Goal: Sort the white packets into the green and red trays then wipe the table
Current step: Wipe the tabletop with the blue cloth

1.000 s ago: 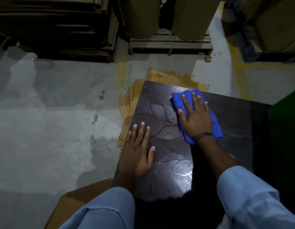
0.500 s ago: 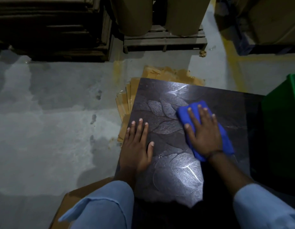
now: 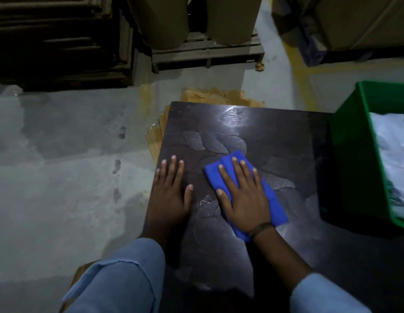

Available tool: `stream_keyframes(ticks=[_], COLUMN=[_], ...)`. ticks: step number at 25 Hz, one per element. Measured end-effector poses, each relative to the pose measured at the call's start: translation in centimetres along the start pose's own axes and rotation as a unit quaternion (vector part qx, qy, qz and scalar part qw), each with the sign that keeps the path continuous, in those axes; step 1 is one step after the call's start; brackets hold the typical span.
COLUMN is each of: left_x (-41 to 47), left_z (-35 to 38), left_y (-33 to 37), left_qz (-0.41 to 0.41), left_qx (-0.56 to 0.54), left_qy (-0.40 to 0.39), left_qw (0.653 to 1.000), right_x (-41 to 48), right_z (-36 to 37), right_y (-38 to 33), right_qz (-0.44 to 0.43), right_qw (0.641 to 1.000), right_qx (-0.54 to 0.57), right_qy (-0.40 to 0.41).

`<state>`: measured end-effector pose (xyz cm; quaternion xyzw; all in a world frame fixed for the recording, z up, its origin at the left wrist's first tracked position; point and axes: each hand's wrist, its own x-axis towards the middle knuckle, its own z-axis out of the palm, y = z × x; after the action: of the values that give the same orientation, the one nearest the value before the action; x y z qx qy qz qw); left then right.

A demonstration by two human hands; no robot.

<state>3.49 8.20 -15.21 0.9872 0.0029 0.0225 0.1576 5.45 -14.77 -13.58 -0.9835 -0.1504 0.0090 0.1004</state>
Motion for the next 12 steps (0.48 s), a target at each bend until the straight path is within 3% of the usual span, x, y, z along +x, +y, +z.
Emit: stream_keyframes(ticks=[6, 12], left_x=[1.4, 7.9], left_z=[-0.3, 3.6], left_y=[3.9, 14.5], left_qz=[-0.018, 0.088], left_qx=[0.05, 0.036], left_qy=[-0.02, -0.067], left_qw=[0.998, 0.993], right_x=[-2.5, 4.1], right_z=[-1.5, -2.0], right_y=[8.7, 14.2], right_qz=[0.132, 0.176], right_qw=[0.99, 0.981], right_qx=[-0.028, -0.053], right_qy=[0.039, 0.06])
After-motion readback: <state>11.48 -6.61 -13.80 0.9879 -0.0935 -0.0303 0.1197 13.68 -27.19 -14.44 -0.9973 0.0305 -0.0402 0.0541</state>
